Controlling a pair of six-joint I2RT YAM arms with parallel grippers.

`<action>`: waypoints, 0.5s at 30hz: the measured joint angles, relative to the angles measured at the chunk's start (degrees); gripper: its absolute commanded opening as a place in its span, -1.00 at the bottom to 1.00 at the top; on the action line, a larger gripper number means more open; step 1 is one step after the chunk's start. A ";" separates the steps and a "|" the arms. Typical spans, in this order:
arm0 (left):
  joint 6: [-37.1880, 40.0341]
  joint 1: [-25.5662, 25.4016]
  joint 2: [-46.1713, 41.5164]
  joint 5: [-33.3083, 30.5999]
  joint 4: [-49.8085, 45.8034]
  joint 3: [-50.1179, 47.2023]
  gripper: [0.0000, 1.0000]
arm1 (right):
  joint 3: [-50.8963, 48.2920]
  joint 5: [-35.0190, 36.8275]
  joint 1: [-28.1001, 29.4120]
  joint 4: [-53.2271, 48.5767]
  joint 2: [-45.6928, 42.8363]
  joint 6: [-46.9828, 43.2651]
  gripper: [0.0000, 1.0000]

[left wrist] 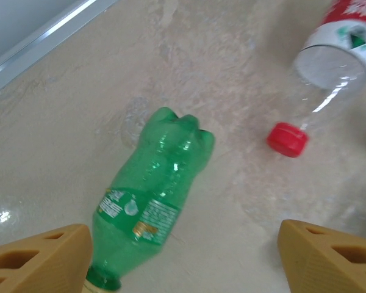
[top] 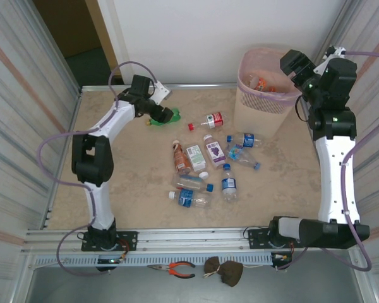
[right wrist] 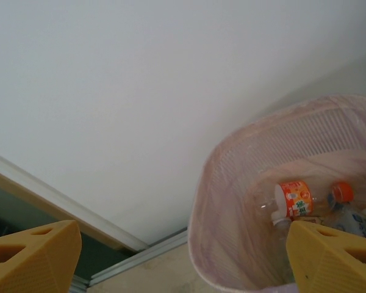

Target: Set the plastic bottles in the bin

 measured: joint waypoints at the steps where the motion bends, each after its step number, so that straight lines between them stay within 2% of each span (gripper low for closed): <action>1: 0.46 0.00 1.44 -0.46 0.00 1.20 0.65 | -0.24 0.00 -0.07 -0.28 -0.37 -0.22 0.73; 9: 3.72 0.28 11.87 -4.70 -0.04 9.94 0.76 | -0.81 0.28 -0.50 -2.23 -2.67 -0.74 0.77; 15: 5.60 0.63 17.22 -5.51 -1.70 13.99 0.75 | -1.55 1.09 -0.57 -2.75 -3.34 -1.09 0.77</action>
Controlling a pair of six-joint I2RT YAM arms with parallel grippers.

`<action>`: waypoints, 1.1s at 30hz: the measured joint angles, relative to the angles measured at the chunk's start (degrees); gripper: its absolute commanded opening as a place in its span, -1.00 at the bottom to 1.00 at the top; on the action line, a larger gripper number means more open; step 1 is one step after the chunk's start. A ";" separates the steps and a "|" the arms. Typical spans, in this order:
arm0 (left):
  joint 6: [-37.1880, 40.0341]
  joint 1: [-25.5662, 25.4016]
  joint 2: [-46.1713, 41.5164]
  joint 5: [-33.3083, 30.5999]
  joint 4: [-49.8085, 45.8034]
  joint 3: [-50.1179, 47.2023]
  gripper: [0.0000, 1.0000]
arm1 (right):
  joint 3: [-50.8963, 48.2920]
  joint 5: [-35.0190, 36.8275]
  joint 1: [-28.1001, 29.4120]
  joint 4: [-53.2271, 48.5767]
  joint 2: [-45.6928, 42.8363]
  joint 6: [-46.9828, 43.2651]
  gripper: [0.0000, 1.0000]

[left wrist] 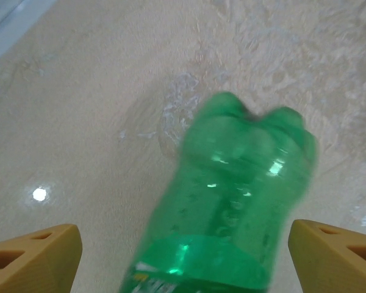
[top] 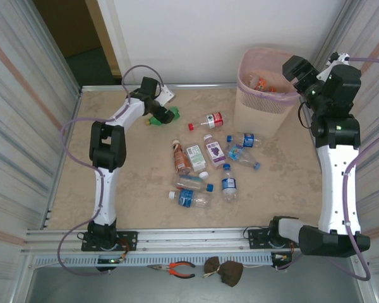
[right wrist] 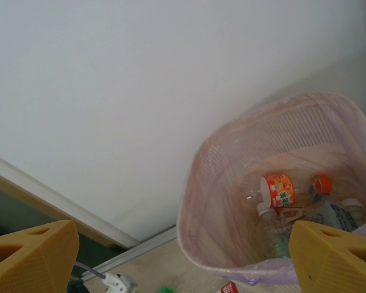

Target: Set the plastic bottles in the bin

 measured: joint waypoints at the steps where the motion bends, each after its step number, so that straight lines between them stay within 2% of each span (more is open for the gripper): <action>1: 0.28 0.00 0.61 0.04 -0.44 0.50 0.74 | -0.13 0.07 0.00 -0.02 0.00 -0.04 0.77; 12: 0.52 0.00 1.64 2.69 -5.27 0.98 0.57 | -2.36 0.20 -0.02 0.00 0.00 -0.37 0.78; 29: -0.94 0.00 1.64 2.64 -7.39 -0.98 0.45 | -3.85 0.22 -0.66 0.09 -0.42 -0.37 0.78; 33: -1.01 0.00 1.64 2.89 -7.52 -1.51 0.34 | -4.15 0.20 -0.66 0.11 -0.59 -0.37 0.78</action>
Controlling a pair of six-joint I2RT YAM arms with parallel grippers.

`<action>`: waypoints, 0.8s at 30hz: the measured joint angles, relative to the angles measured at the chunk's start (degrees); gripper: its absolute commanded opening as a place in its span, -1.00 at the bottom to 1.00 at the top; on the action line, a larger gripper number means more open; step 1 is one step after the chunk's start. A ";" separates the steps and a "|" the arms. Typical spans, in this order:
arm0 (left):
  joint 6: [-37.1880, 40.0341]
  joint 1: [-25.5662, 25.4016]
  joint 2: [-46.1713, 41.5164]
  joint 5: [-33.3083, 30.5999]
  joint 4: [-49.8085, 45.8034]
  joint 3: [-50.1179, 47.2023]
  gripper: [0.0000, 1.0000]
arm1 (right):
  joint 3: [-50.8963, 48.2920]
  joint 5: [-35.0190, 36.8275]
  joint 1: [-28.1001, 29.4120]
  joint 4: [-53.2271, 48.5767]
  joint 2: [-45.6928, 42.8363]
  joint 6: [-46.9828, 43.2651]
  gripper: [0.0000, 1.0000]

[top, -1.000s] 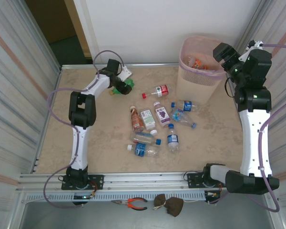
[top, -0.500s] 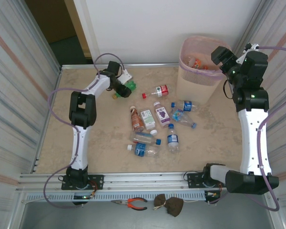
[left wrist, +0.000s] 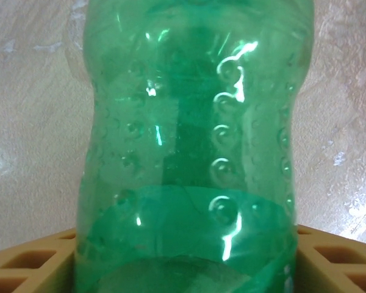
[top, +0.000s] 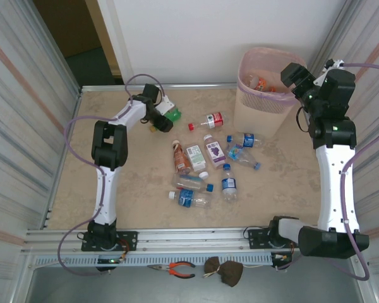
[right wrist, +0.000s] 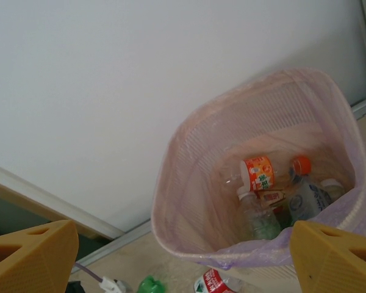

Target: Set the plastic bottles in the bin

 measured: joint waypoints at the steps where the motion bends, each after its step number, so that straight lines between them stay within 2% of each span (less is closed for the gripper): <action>1: -0.04 0.00 0.00 0.15 -0.02 -0.20 0.31 | -0.02 0.00 0.00 0.02 -0.07 0.02 0.78; 7: -0.20 0.00 -0.35 0.76 0.42 -1.03 0.11 | -0.15 0.00 0.00 0.39 -0.50 0.02 0.77; 14: -1.31 -0.02 -4.48 1.79 0.90 -6.36 0.06 | -0.61 -1.01 0.00 1.38 -1.14 0.24 0.77; 24: -6.05 -0.02 -20.50 6.16 4.72 -14.21 0.00 | -4.96 -9.64 0.00 8.28 -2.69 0.76 0.76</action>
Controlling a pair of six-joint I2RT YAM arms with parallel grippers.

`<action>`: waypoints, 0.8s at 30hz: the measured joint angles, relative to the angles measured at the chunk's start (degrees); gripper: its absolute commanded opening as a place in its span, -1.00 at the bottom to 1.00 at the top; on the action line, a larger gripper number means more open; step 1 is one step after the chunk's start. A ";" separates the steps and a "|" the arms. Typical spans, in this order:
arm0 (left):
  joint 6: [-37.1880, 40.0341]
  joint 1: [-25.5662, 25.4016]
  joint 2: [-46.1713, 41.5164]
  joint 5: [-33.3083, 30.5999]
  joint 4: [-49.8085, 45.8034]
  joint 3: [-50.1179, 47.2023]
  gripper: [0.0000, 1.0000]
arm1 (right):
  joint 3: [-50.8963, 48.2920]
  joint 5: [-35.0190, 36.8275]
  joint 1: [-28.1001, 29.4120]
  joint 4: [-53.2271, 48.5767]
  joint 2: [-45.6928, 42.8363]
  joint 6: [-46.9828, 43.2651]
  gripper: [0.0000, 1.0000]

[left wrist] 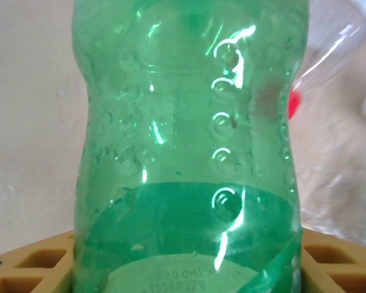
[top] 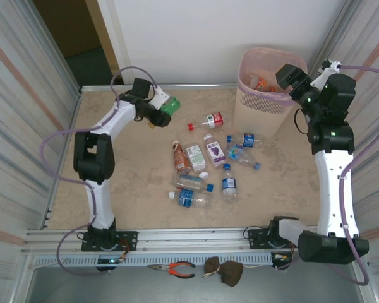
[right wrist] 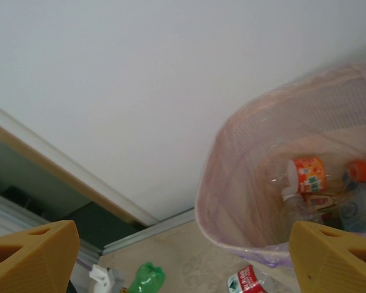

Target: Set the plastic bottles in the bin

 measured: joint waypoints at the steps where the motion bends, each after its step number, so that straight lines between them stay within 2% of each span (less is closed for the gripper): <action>1: -0.61 0.00 -2.05 0.90 0.66 -0.70 0.00 | -0.72 -1.46 0.00 1.20 -0.11 0.02 0.76; 10: -6.73 0.00 -16.50 14.12 9.31 -9.18 -0.01 | -4.50 -14.10 2.75 13.18 -0.63 -1.29 0.77; 18: -12.92 -0.26 -27.58 25.73 18.69 -14.91 -0.01 | -4.52 -20.92 12.59 20.31 -0.96 -8.52 0.85; 24: -15.41 -3.06 -34.45 30.12 23.32 -16.04 -0.02 | -4.50 -22.64 19.37 22.67 -1.55 -11.89 0.86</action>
